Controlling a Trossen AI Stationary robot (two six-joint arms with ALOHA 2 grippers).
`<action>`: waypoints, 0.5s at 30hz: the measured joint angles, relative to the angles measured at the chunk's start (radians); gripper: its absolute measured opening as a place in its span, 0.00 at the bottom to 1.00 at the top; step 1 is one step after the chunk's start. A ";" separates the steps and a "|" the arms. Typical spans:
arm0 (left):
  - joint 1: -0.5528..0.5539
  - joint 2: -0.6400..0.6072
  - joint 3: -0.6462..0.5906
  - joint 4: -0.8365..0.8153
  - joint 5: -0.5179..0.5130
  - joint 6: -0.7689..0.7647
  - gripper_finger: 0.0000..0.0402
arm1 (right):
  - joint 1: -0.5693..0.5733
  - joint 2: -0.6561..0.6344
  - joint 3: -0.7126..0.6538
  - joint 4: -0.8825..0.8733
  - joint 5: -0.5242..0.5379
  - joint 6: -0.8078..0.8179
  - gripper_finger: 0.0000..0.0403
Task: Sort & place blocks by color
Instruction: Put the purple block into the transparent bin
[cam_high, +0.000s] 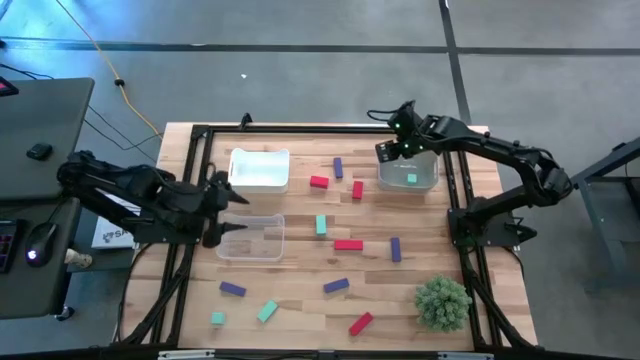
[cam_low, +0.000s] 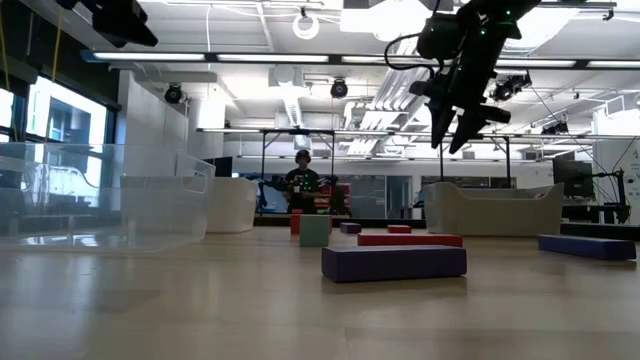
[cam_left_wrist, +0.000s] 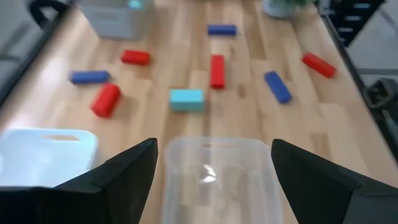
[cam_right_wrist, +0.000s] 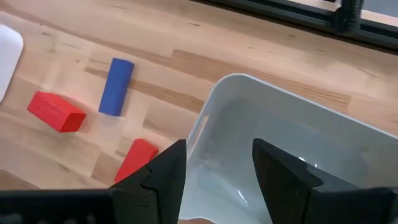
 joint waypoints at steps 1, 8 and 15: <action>0.000 0.012 0.000 -0.003 0.014 -0.007 0.76 | 0.005 0.000 -0.001 -0.001 0.003 0.001 0.43; -0.025 0.114 0.000 -0.062 0.079 -0.078 0.76 | 0.024 0.000 -0.001 0.002 0.026 0.000 0.43; -0.121 0.194 0.000 -0.071 0.092 -0.194 0.76 | 0.024 0.000 -0.001 0.001 0.009 -0.011 0.43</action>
